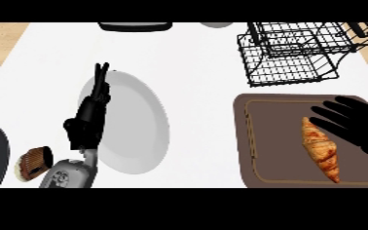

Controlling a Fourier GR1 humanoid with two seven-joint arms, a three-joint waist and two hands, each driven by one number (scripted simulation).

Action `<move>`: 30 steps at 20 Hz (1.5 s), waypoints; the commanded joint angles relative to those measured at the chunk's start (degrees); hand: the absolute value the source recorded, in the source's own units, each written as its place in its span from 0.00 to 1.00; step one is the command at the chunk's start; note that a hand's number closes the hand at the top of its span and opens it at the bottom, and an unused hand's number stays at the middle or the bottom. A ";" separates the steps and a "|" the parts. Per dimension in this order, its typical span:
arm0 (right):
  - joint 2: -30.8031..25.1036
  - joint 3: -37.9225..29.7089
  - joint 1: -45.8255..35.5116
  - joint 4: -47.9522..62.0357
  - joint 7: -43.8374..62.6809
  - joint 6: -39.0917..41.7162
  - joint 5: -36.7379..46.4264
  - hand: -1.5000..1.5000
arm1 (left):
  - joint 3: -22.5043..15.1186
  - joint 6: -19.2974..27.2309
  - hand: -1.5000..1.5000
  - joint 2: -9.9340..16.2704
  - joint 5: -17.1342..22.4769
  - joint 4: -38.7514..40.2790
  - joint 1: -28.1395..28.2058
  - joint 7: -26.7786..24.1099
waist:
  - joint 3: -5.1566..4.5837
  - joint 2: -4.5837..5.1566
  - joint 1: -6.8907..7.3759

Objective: Pick the croissant from the tray and place it in the tiered basket

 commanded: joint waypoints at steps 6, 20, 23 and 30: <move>2.95 1.01 2.27 3.06 -5.37 -0.78 4.36 0.00 | 1.31 -1.78 0.50 -1.55 -0.43 0.30 1.13 -0.97 | -0.03 -0.05 -0.24; 10.11 6.48 -0.39 5.28 -2.41 2.96 9.35 0.00 | 2.20 -2.31 0.50 -3.52 -3.36 1.59 2.23 -3.69 | -0.05 -0.02 -0.09; 7.04 2.30 2.22 5.33 -6.39 0.47 9.39 0.00 | 3.13 -3.96 0.50 -2.49 -2.87 -1.68 3.22 -1.31 | -0.03 -0.08 -0.27; 13.91 7.87 -3.00 15.75 -4.81 -3.32 15.31 0.00 | 5.80 -6.55 0.50 -3.03 -1.49 4.74 -0.65 -4.08 | -0.03 0.09 0.02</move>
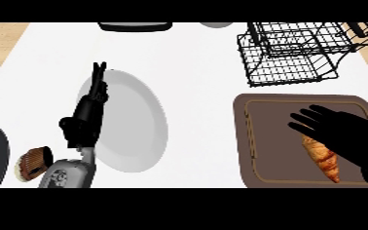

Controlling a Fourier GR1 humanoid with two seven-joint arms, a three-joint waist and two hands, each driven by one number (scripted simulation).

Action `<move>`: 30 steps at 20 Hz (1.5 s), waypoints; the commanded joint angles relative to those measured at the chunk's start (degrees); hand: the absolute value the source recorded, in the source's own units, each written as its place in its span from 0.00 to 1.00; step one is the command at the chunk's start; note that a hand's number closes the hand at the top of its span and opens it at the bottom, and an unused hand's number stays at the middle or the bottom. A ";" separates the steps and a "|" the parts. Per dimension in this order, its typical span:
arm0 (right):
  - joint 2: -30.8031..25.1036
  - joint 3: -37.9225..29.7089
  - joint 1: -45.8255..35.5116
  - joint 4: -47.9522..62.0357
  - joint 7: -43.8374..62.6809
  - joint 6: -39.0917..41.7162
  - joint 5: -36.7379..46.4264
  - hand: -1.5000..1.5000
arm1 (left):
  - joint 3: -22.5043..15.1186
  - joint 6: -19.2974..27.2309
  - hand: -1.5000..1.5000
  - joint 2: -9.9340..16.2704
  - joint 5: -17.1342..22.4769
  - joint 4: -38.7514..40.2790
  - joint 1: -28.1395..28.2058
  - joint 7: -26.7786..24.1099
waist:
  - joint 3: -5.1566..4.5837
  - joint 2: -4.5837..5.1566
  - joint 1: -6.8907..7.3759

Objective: Pick the croissant from the tray and place it in the tiered basket

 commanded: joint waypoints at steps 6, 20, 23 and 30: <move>5.26 0.14 1.64 0.30 -0.45 1.88 3.44 0.00 | -0.59 0.00 0.50 -1.56 -1.98 -2.25 3.64 -1.12 | -0.04 -0.03 -0.08; 8.20 -3.55 1.17 12.66 -7.88 -7.07 6.95 0.00 | -1.96 1.88 0.50 -5.28 -6.19 -0.38 1.30 0.18 | -0.03 0.03 -0.05; 9.80 -4.99 2.10 13.06 -8.70 -8.89 6.58 1.00 | 0.65 0.09 0.50 -3.76 -4.55 -0.37 -0.48 1.97 | -0.03 0.03 -0.12; 11.73 -2.25 1.01 13.92 -10.62 -22.18 12.61 1.00 | 1.51 -2.17 0.50 -2.02 -3.58 -2.98 1.89 1.50 | -0.02 0.00 0.03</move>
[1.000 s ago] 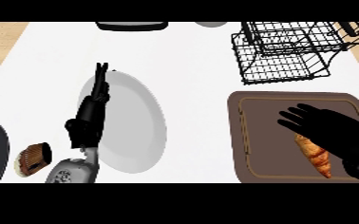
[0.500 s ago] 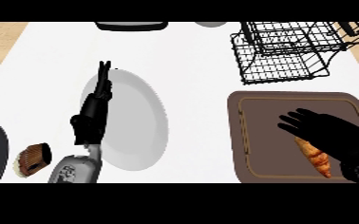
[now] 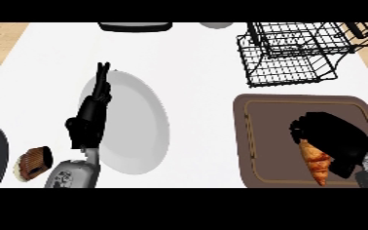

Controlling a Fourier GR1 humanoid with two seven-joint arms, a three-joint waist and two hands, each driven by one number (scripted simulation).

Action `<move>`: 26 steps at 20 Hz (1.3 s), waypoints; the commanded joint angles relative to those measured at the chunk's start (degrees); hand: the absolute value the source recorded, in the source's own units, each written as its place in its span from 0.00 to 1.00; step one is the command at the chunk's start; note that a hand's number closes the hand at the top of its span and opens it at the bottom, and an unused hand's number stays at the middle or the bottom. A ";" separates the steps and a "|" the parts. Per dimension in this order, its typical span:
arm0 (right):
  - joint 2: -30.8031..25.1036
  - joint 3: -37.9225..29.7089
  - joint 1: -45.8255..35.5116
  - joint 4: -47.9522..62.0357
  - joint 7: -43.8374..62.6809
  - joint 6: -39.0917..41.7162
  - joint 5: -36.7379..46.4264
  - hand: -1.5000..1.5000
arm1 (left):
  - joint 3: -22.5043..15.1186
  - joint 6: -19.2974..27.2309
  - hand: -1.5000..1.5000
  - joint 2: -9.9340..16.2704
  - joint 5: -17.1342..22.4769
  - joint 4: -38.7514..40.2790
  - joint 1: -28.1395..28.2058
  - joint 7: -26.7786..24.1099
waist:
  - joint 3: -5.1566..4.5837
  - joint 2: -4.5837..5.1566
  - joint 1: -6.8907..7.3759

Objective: Pick the croissant from the tray and place it in the tiered basket

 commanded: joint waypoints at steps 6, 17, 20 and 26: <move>10.96 -0.63 -1.98 3.12 12.39 0.25 5.08 1.00 | 0.52 0.21 0.50 -0.22 -0.85 1.22 -1.91 1.07 | 0.33 0.37 0.09; 34.50 -2.13 -5.42 -6.94 51.62 12.79 13.41 1.00 | 0.15 0.34 0.50 -1.25 -0.27 -0.15 -0.25 1.40 | 0.33 0.08 -0.10; 34.72 -0.96 -8.65 -15.39 56.68 17.16 12.61 1.00 | 0.72 -0.47 0.50 -0.22 -0.40 1.67 0.00 -0.62 | 0.30 0.06 -0.41; 34.88 -4.01 -19.88 -28.26 63.18 28.97 9.87 1.00 | 1.25 -2.07 0.50 1.01 0.71 -1.26 0.66 -0.40 | 0.29 -0.08 -0.23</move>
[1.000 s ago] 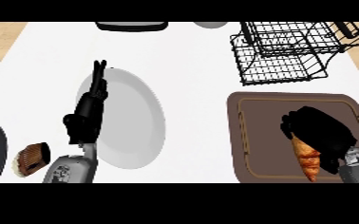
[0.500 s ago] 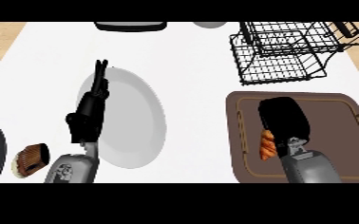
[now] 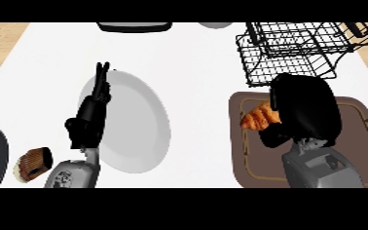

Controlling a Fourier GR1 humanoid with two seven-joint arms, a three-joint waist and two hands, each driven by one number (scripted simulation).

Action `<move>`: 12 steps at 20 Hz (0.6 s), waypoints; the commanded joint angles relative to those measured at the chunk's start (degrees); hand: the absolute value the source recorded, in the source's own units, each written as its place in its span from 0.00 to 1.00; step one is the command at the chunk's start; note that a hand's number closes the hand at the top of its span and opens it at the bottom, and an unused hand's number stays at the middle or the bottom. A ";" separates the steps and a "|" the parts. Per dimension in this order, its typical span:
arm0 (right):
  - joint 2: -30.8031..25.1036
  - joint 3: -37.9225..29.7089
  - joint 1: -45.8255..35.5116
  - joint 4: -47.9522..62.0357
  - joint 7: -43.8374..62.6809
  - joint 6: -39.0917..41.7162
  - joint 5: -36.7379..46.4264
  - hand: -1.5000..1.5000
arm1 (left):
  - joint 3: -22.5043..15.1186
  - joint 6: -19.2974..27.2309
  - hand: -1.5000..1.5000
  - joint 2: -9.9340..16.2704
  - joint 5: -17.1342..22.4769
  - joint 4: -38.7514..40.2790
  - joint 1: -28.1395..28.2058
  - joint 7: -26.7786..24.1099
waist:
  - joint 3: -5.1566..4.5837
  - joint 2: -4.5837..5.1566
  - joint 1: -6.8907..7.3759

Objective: Pick the croissant from the tray and place it in the tiered basket

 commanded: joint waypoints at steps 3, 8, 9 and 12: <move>0.84 -7.28 -16.51 -10.00 6.21 16.13 -4.29 1.00 | 0.70 -0.45 0.50 0.32 0.30 0.73 -0.54 0.89 | 0.01 0.04 0.06; -0.40 -14.99 -27.36 -9.18 8.40 23.42 -7.35 1.00 | -0.92 1.09 0.50 -1.63 -1.03 -0.49 0.38 1.20 | 0.05 0.08 0.13; -0.19 -16.74 -30.99 -9.06 8.90 26.17 -8.09 1.00 | -1.46 2.51 0.50 -2.65 -2.48 2.24 -0.71 0.74 | 0.03 0.06 -0.10; 0.84 -22.87 -34.99 -3.87 9.62 21.76 -11.14 1.00 | 0.28 -0.13 0.50 -0.45 -0.20 0.37 0.83 -0.63 | 0.04 0.19 0.45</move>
